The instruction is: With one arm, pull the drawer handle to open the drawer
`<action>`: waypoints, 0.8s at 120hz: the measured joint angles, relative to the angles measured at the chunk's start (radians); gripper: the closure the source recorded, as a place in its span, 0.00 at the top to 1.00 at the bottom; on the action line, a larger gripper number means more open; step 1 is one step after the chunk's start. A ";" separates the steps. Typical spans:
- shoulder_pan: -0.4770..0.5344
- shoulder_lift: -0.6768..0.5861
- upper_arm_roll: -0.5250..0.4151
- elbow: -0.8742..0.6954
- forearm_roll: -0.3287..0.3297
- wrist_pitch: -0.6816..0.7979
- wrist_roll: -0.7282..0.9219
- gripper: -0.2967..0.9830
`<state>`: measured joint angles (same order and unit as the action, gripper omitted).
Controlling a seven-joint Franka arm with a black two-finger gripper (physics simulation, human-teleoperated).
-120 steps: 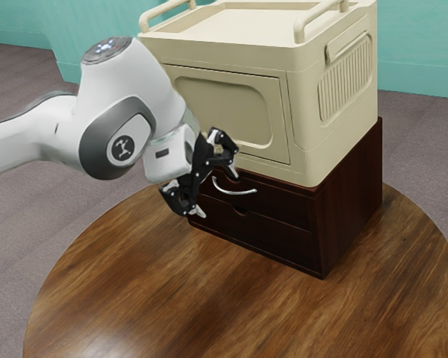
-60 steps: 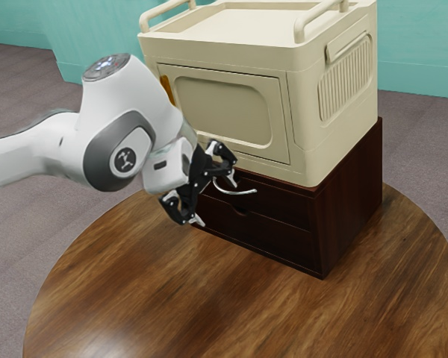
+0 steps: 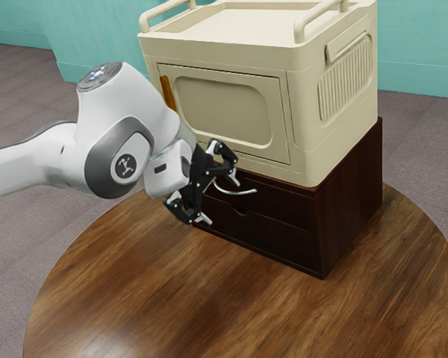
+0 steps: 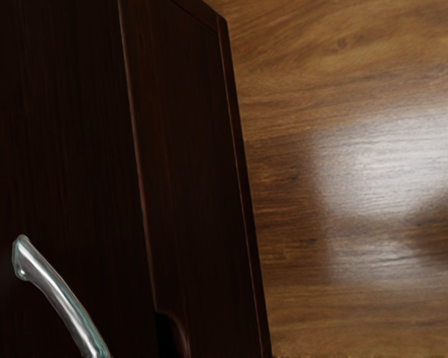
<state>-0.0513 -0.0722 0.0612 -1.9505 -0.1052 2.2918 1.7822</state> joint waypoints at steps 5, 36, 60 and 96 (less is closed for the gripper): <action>0.000 0.000 0.001 -0.003 -0.001 0.005 0.001 0.69; -0.001 0.002 0.001 -0.012 -0.002 0.028 0.008 0.60; 0.000 0.002 0.002 -0.012 -0.013 0.034 0.011 0.49; -0.004 0.000 0.008 -0.010 -0.019 0.030 0.010 0.34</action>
<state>-0.0554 -0.0724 0.0695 -1.9610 -0.1240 2.3217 1.7926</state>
